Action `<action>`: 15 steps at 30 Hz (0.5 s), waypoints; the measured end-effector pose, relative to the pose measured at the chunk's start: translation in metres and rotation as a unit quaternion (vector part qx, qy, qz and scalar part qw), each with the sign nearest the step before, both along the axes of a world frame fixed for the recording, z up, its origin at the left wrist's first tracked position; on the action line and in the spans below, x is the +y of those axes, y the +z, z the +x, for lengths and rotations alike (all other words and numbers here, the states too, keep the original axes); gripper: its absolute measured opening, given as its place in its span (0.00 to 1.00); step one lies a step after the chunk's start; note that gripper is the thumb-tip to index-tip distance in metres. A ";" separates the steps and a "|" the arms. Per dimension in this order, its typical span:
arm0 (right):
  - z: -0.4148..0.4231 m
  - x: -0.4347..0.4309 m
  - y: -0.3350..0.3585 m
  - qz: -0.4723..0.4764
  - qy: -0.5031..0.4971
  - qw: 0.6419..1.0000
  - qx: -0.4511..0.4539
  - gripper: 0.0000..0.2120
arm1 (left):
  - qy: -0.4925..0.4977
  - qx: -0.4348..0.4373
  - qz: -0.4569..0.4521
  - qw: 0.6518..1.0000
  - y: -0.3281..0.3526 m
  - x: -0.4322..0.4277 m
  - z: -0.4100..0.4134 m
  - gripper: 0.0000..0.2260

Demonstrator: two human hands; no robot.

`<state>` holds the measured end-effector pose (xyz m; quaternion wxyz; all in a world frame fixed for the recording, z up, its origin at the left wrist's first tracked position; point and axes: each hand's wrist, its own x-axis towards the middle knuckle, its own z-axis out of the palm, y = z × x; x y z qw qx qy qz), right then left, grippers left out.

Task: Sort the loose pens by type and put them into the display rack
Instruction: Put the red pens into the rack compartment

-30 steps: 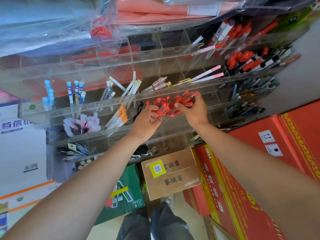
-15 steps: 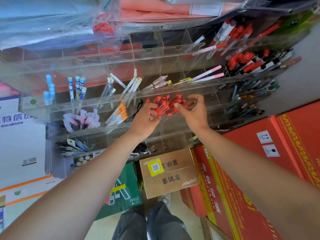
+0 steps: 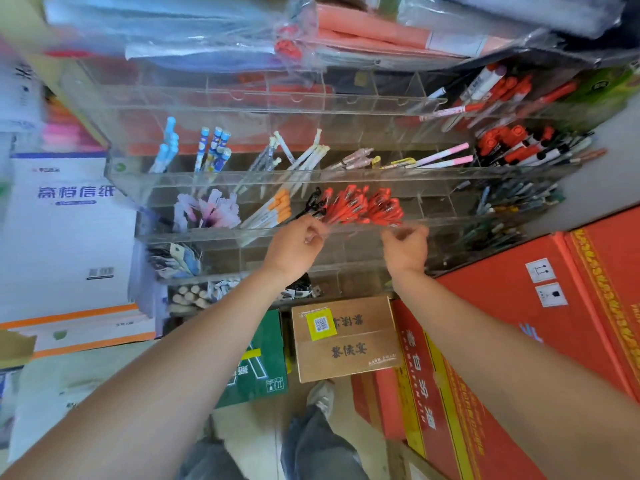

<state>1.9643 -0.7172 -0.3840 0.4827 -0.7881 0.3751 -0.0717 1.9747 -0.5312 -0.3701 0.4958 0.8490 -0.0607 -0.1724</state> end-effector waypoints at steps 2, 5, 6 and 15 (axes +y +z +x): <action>-0.005 0.023 0.001 0.008 0.011 1.000 0.024 0.14 | 0.005 0.008 -0.010 1.000 0.003 0.018 -0.004 0.06; -0.011 0.071 0.006 0.040 0.030 0.999 0.020 0.12 | 0.016 0.015 -0.014 1.000 0.003 0.058 -0.011 0.06; -0.014 0.092 0.008 0.053 0.057 0.997 0.015 0.10 | 0.024 0.015 -0.017 0.999 0.002 0.074 -0.015 0.06; -0.032 0.355 0.057 0.165 0.308 0.935 -0.063 0.11 | 0.186 -0.086 0.021 0.979 0.009 0.309 -0.063 0.16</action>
